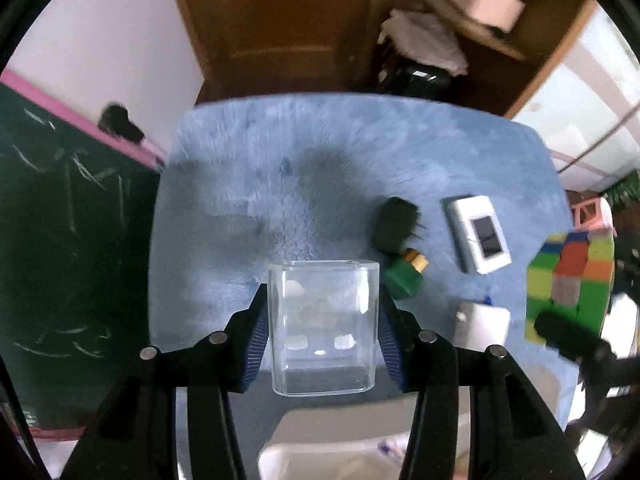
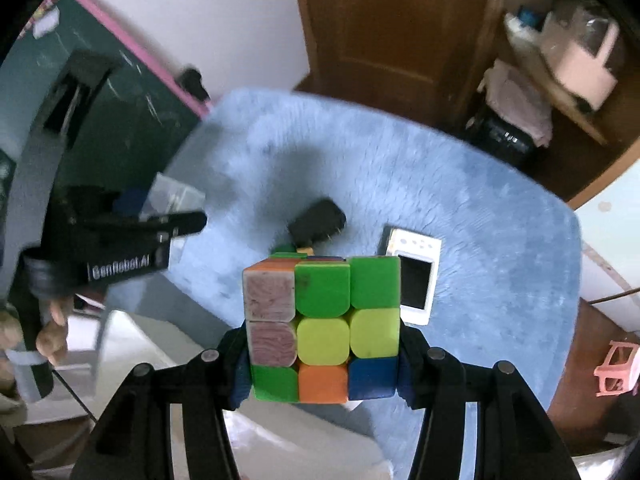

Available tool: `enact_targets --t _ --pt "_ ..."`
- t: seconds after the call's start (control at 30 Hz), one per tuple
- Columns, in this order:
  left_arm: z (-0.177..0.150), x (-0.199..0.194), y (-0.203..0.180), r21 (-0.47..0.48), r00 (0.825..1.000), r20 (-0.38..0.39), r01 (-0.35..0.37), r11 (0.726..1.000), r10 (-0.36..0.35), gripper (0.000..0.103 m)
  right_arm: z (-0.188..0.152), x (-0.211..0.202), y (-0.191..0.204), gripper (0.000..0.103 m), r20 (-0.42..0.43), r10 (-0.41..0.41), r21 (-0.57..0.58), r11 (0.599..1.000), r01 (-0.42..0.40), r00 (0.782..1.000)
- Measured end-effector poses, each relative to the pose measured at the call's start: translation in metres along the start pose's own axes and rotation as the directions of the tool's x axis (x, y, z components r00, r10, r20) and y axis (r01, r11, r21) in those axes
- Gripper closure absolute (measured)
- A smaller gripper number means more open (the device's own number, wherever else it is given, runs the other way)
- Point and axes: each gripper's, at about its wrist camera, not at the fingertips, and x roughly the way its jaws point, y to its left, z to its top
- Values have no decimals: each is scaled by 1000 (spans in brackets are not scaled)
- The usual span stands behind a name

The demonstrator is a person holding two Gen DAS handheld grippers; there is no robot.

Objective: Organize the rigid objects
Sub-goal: 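Carry the clear cube box and Rubik's cube over the tray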

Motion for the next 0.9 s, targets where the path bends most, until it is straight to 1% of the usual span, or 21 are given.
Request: enact_targets --t 0.03,0.1,0.23,0.33,0.43,0.53,0.63,0.8,0.9 --pt "2 -7 -1 10 1000 12 0 1000 -1 51 -2 -12 3 47 23 3 12 1000 -4 1000" --pt "-7 -29 -3 30 999 40 6 1000 -7 51 -10 -36 9 47 63 9 29 1000 -11 998" --pt "-25 -57 -2 31 997 61 34 999 -36 50 -31 -76 16 47 124 2 71 997 -11 992" --pt "-44 -66 0 28 997 61 53 998 -54 50 -51 -92 20 47 138 1 102 995 -15 990" --pt "-65 -70 0 37 997 62 49 998 -51 50 -77 -104 24 47 135 -14 131 991 -4 991" --pt "-86 -68 -1 51 998 47 48 998 -50 50 -99 -104 26 47 115 -21 162 987 3 993" --pt "-107 -56 -3 67 998 14 56 996 -57 50 -118 -95 28 47 85 -27 195 981 10 996" --pt "-143 -24 -10 75 995 -68 76 994 -71 50 -143 -66 34 47 8 -43 242 969 40 999" --pt "-156 -7 -16 74 994 -90 69 995 -62 50 -154 -48 40 47 -37 -42 255 966 50 998"
